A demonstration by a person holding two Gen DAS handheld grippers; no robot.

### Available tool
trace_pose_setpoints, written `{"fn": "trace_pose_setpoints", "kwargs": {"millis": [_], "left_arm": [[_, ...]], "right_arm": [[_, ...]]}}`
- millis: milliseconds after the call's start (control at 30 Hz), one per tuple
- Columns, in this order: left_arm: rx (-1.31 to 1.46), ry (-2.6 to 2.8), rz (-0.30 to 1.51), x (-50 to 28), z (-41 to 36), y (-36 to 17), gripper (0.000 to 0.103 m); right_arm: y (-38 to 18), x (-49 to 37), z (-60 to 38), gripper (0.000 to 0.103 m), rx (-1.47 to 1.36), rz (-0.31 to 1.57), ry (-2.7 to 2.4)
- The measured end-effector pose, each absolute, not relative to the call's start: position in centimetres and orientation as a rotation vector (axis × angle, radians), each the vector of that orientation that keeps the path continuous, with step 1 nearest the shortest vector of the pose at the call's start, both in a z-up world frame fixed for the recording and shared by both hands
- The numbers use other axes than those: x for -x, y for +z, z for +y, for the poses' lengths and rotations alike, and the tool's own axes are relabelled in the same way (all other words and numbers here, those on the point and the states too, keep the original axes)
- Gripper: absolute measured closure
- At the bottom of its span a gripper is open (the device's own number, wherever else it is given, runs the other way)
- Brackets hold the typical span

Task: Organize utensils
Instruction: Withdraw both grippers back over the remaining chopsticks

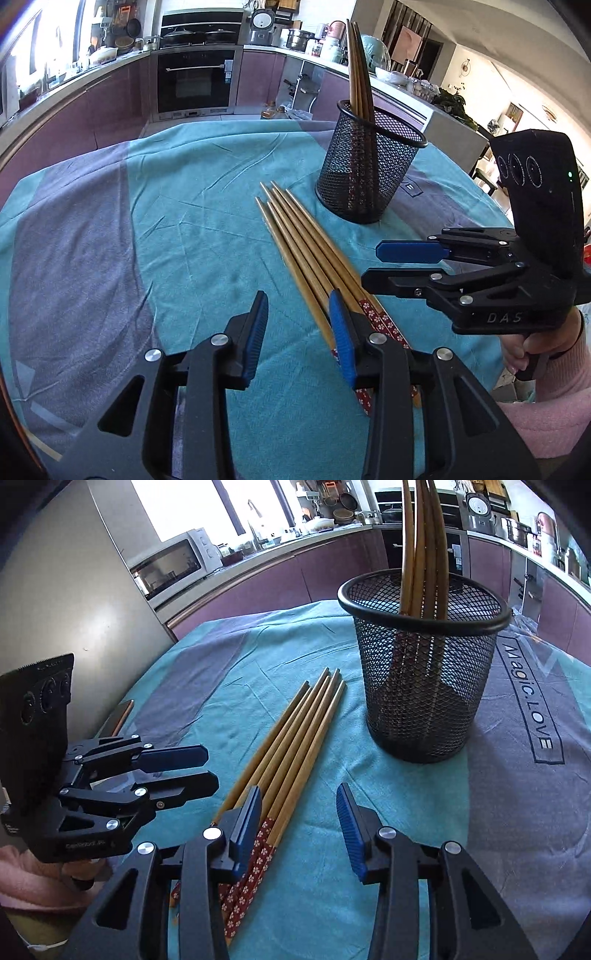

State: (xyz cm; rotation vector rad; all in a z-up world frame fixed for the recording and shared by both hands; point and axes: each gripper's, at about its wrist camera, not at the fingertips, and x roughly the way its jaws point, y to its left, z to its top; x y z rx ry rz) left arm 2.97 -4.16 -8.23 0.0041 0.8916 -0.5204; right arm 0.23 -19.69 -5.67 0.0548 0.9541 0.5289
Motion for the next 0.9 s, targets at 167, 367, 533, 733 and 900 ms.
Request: {"fn": "trace_pose_setpoints", "kwargs": {"millis": [167,367,533,733,900], "left_arm": [[-0.023,-0.513,0.914,-3.8,-4.9,-8.4,0.069],[-0.041,-0.501,0.951,-4.8,-5.7,-9.2,0.071],[-0.053,-0.497,0.95,-5.0,-5.8,-9.3,0.073],[-0.048,-0.502,0.955,-5.0,-5.6,-9.3,0.081],[-0.048,-0.492,0.959,-5.2,-5.3,-9.3,0.08]], "right_arm": [[-6.1,-0.9,-18.8,0.064,-0.041,0.964,0.506],[-6.6,-1.0,-18.5,0.066,-0.014,0.971,0.494],[-6.7,-1.3,-18.0,0.071,0.0,0.971,0.484],[-6.6,-1.2,-19.1,0.076,0.0,0.979,0.478],[-6.5,-1.3,-18.9,0.076,0.016,0.98,0.466]]}}
